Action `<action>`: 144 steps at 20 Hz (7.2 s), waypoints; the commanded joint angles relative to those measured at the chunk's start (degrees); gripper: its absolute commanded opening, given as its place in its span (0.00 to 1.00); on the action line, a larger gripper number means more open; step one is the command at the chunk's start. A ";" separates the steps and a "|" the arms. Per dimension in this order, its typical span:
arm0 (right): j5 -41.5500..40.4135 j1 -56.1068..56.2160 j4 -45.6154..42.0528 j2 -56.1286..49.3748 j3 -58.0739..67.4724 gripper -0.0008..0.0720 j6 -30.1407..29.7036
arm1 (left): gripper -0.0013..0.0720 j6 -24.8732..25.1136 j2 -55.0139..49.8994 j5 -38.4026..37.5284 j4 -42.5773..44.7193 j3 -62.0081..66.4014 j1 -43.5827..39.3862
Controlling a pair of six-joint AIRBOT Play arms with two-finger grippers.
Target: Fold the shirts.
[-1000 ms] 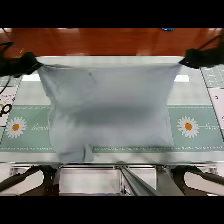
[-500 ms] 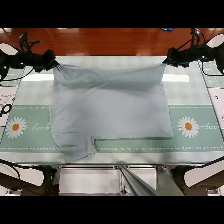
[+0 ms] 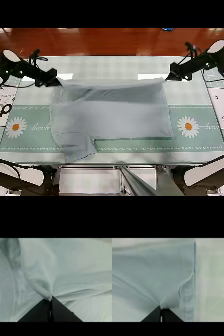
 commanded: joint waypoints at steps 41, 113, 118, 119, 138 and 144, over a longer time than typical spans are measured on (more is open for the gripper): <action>-17.86 10.01 -4.94 49.20 -56.26 0.57 7.08 | 0.70 3.91 31.26 -8.37 3.41 -54.99 18.38; -19.98 -2.10 18.60 7.69 -22.36 0.05 -7.32 | 0.04 2.78 -5.90 3.34 -12.83 3.17 1.79; -21.16 -2.10 15.26 5.46 -22.36 0.05 -7.56 | 0.04 2.73 -9.77 3.13 -12.79 7.19 1.22; -21.92 -2.10 15.19 5.29 -22.36 0.05 -7.54 | 0.04 2.82 -9.99 3.08 -12.79 7.19 1.22; -8.46 -21.62 -1.99 28.28 -21.11 0.58 1.55 | 0.70 -10.01 33.33 8.46 6.64 -18.40 3.69; -16.50 -21.59 13.03 26.73 -41.66 0.58 -7.67 | 0.70 -3.10 52.11 17.40 -8.50 -54.82 3.34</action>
